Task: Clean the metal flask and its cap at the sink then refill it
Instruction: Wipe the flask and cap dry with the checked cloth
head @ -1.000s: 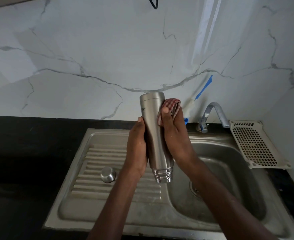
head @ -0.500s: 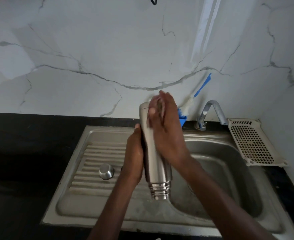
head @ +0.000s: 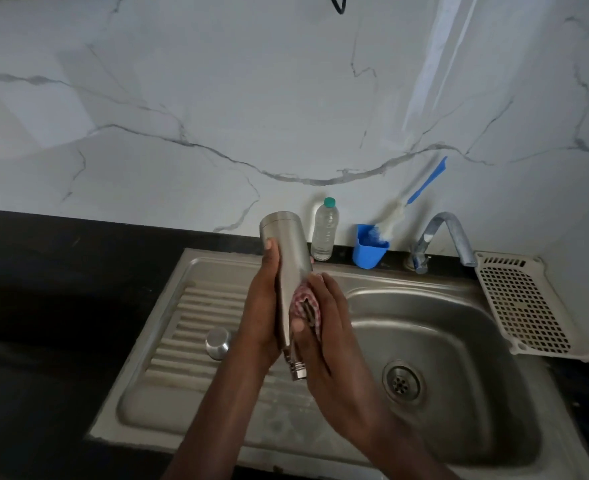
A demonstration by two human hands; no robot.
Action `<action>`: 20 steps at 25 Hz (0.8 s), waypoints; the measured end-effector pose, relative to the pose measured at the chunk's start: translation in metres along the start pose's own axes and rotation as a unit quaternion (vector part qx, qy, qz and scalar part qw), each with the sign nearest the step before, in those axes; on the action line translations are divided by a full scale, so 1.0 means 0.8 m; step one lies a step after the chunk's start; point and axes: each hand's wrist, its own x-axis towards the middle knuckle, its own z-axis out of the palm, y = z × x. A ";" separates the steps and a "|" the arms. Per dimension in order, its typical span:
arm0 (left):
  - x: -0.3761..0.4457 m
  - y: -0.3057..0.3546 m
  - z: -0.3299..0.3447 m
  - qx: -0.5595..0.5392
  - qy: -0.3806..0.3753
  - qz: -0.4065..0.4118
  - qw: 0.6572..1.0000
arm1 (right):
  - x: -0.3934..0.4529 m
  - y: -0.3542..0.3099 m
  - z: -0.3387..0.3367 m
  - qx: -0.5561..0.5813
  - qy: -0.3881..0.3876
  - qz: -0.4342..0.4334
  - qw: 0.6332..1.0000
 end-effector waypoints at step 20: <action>-0.004 0.004 -0.016 0.564 0.013 0.247 0.788 | 0.168 -0.004 -0.095 0.028 -0.007 0.201 0.979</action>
